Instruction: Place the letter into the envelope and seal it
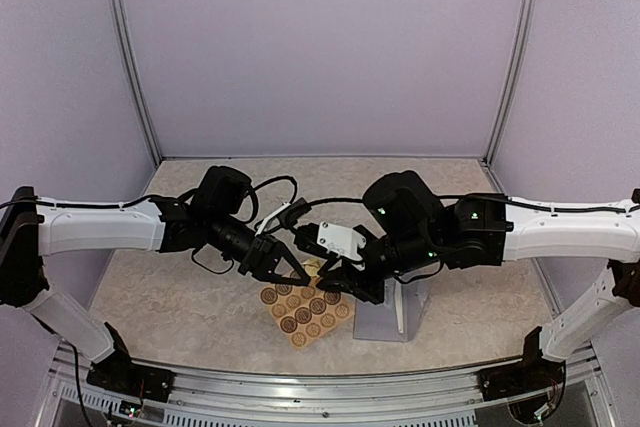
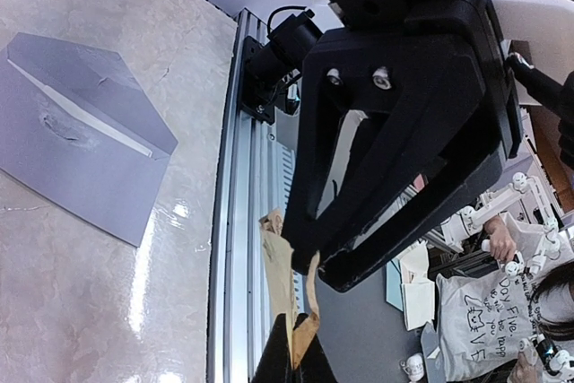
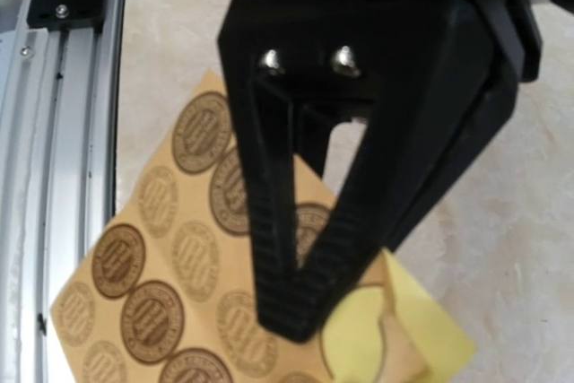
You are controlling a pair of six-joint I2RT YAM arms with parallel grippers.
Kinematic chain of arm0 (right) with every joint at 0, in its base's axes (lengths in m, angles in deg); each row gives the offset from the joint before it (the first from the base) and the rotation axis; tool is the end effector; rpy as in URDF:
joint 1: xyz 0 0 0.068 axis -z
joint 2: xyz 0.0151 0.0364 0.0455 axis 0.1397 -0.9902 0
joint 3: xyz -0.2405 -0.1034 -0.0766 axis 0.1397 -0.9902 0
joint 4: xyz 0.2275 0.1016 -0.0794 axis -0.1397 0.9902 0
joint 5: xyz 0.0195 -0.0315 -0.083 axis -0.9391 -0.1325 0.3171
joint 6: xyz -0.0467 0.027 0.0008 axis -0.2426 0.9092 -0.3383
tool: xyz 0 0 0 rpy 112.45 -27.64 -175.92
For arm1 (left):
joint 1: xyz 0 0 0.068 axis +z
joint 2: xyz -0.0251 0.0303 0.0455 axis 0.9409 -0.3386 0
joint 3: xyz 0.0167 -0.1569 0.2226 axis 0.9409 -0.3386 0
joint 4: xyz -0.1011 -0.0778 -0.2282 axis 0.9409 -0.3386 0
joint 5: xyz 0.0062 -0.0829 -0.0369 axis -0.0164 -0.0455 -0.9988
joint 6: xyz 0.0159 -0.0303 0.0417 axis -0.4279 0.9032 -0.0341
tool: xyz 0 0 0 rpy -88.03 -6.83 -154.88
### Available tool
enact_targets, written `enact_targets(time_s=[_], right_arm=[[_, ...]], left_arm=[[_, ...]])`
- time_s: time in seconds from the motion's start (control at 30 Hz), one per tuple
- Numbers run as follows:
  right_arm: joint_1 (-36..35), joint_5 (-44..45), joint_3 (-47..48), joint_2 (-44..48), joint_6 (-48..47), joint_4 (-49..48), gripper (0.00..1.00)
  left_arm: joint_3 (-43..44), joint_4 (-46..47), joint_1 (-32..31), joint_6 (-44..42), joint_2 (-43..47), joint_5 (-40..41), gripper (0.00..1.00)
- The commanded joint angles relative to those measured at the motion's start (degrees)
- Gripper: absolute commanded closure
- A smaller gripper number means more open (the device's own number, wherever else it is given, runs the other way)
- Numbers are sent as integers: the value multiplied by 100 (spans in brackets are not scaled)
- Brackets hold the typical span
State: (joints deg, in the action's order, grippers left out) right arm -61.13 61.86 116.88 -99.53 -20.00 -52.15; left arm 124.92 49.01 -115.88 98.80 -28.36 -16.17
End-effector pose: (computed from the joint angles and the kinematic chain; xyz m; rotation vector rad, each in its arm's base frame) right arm 0.1108 0.3039 0.3021 -1.5463 1.7547 0.6781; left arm 0.1959 -0.2453 0.2411 1.2670 1.9977 -1.7259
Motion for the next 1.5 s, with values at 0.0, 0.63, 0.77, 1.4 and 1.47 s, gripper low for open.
enact_targets(time_s=[0.0, 0.63, 0.77, 1.4, 1.47], right_arm=[[-51, 135, 5, 63, -81, 1, 79], [-54, -22, -99, -120, -27, 20, 79], [-53, -193, -71, -199, -5, 65, 80], [-53, -6, -108, -150, 73, -34, 100], [-60, -13, -106, -142, 80, -18, 100]], left_arm=[[109, -18, 35, 4, -58, -113, 100], [131, -59, -3, -56, -51, -156, 100], [126, -54, 0, -58, -53, -161, 100], [122, -41, 12, -47, -38, -101, 100], [117, -41, 26, -48, -32, -57, 100]])
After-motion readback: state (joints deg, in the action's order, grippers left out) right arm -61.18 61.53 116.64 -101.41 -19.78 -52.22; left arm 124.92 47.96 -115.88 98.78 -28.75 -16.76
